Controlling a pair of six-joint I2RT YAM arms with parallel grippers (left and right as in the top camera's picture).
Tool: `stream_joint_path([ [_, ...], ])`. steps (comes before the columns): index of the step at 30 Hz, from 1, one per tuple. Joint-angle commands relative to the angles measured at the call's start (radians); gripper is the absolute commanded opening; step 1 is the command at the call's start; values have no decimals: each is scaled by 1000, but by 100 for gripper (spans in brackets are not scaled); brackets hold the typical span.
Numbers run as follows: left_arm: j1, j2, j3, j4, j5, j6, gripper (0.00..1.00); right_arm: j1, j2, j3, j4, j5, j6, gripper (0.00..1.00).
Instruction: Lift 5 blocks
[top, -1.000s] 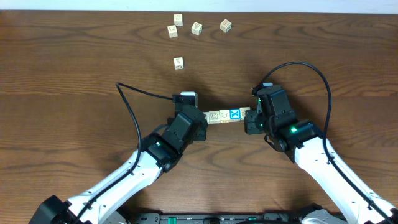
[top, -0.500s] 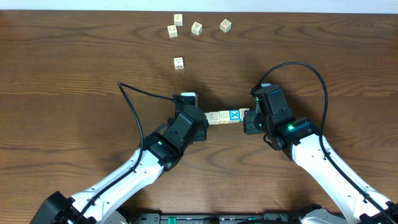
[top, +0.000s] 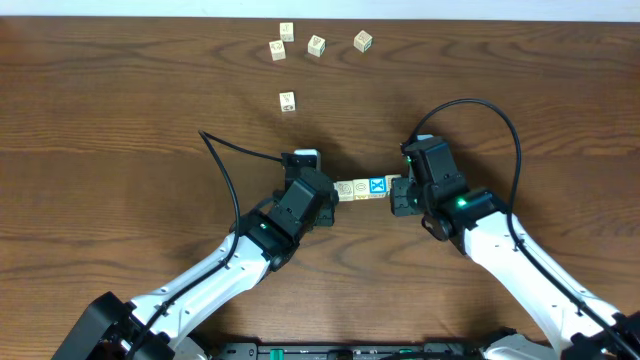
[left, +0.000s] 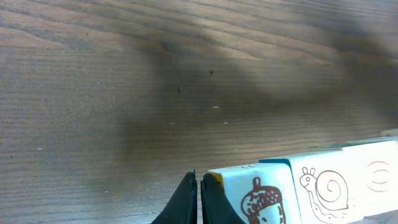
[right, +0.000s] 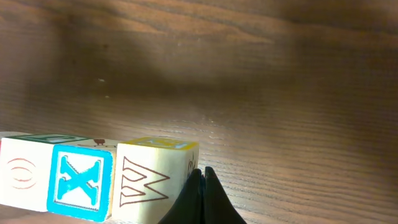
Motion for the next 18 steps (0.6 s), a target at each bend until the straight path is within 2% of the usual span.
stream_joint_path([
  [1,-47,-3,74,65,220,-16,7,90,18,40,32,-302,-3,1],
  [18,-47,-3,74,64,220,-16,7,116,50,40,48,-297,13,1],
])
